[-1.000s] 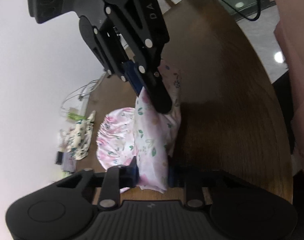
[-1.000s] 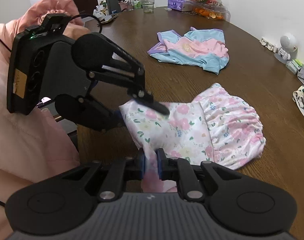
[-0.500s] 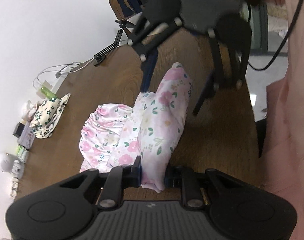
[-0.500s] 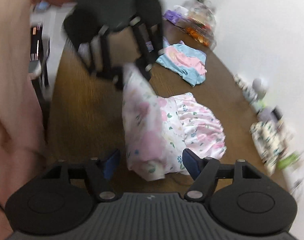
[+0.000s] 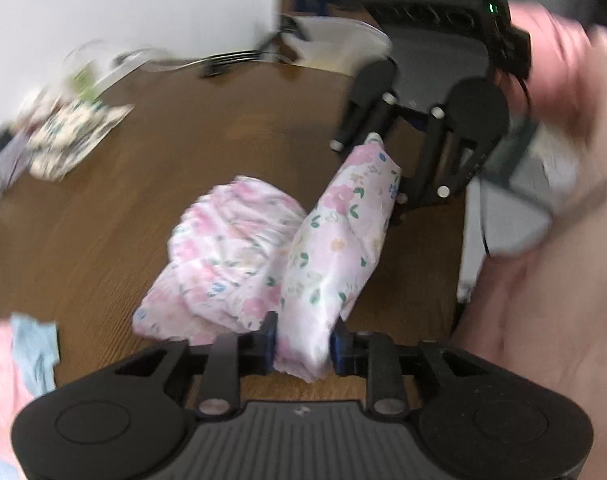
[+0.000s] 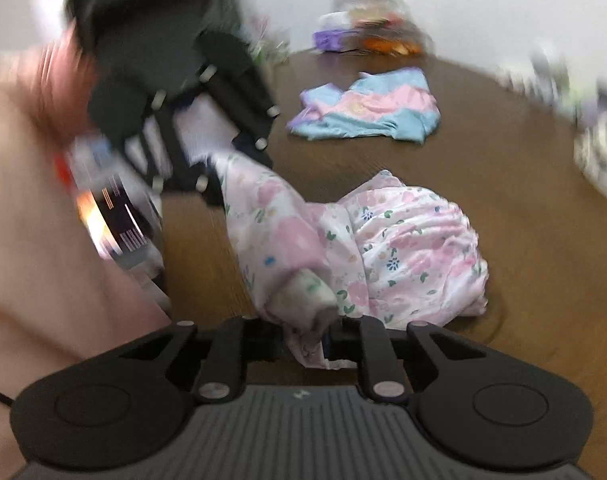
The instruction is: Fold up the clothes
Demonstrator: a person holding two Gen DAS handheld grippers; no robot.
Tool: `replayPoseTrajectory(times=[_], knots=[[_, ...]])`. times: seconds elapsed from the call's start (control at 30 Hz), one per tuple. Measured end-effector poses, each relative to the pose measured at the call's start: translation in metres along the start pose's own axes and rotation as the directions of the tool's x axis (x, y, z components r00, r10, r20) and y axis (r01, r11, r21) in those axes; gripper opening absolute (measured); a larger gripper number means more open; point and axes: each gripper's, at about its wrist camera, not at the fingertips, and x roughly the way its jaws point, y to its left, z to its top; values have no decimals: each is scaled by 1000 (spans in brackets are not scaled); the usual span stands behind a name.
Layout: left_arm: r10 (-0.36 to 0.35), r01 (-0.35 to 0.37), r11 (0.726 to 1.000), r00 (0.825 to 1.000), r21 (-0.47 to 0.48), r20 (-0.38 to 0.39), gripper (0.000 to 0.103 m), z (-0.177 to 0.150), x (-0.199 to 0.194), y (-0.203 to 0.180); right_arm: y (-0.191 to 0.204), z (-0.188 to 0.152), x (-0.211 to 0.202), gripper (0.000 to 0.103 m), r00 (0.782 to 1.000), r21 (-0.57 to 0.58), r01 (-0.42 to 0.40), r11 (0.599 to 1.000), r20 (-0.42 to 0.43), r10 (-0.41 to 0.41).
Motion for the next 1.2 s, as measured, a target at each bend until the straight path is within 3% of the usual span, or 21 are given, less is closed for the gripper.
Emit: replayPoseTrajectory(times=[0.03,0.1,0.17,0.3,0.53,0.63,0.7,0.8,0.93,1.1,1.2], knots=[[7,-6,999,1000,-45,16,37,3,-3,9,-11,1,-3,17,1000,55,-20,998,18,19],[30,-24,993,998,-117,50,56,8,-7,27,-31,1,-7,16,998,146,-52,988,54,45],[64,-50,985,995,-166,80,65,13,-9,42,-47,-1,-8,16,993,221,-88,971,91,69],[49,-25,978,993,-207,111,68,17,-2,58,-73,-8,-6,15,979,349,-175,921,162,125],[-16,42,969,994,-245,107,71,1,19,63,-104,-19,-3,15,963,488,-234,841,238,129],[-42,80,962,988,-261,148,67,1,29,68,-117,-24,-2,15,954,542,-260,799,271,127],[-72,115,951,985,-287,158,43,5,35,75,-124,-26,-4,15,950,561,-269,783,287,121],[-90,132,934,986,-331,138,26,12,44,84,-138,-28,-5,15,947,623,-265,736,313,76],[-94,134,897,989,-420,116,26,22,52,100,-158,-29,-5,15,940,704,-260,661,340,7],[-89,140,821,989,-553,118,28,32,63,126,-177,-31,2,16,930,770,-254,585,362,-72],[-85,138,790,989,-598,117,29,35,70,135,-189,-33,5,17,919,798,-263,541,379,-112]])
